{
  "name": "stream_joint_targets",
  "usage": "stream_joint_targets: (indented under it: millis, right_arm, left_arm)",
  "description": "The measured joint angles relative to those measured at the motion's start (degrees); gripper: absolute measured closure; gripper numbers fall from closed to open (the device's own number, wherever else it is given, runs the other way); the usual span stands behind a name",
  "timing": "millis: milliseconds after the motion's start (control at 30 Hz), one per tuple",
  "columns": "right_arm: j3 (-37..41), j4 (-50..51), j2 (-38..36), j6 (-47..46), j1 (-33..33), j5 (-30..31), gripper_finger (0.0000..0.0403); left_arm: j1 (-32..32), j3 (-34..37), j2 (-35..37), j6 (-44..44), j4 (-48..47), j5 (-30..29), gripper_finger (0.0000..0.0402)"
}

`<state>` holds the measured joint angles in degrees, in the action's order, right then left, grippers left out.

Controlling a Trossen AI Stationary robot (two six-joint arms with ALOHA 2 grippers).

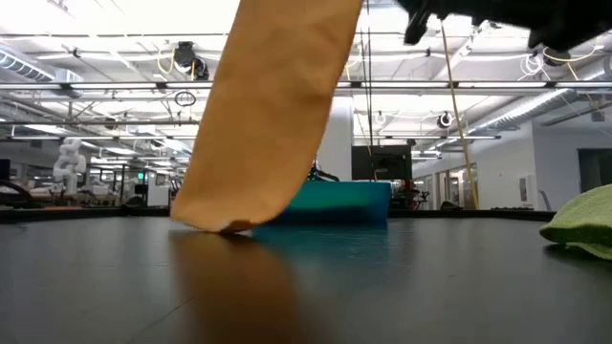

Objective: Fold microfiber towels
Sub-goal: Fold the orange microfiber towel

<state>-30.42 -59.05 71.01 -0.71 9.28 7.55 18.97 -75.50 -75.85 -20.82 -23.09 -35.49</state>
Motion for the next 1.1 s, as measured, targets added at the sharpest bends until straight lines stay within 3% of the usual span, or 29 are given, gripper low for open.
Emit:
stream_joint_targets:
  millis: [267, 400, 533, 633, 767, 900, 1100]
  right_arm:
    - [-2.1, 15.8, -10.2, -2.8, 4.6, -0.3, 0.0402]
    - [-5.8, 24.8, -9.7, -3.3, 9.4, 0.0, 0.0402]
    - [-8.3, 25.8, -8.7, -1.0, 12.5, 3.0, 0.0402]
    - [-8.6, 26.5, -8.7, 1.5, 12.9, 6.0, 0.0402]
    - [-8.6, 29.3, -8.6, 3.1, 11.2, 5.7, 0.0398]
    - [-8.6, 31.5, -8.6, 2.6, 8.1, 1.8, 0.0356]
    - [-8.5, 30.9, -7.6, 1.6, 3.0, -3.7, 0.0235]
  left_arm:
    - [5.4, -0.1, 1.9, 4.3, 5.1, -1.2, 0.0399]
    - [8.1, 0.0, 1.3, 9.6, 4.8, -1.2, 0.0399]
    - [10.8, 0.0, 1.3, 10.4, 5.7, -2.3, 0.0400]
    - [11.3, 0.0, 1.3, 8.9, 4.4, -2.4, 0.0400]
    - [11.3, 0.0, 1.6, 7.0, 0.7, 1.2, 0.0400]
    - [11.0, 0.0, 1.6, 6.0, -3.0, 3.1, 0.0400]
    - [9.9, 0.0, 1.3, 2.7, -4.9, 10.1, 0.0399]
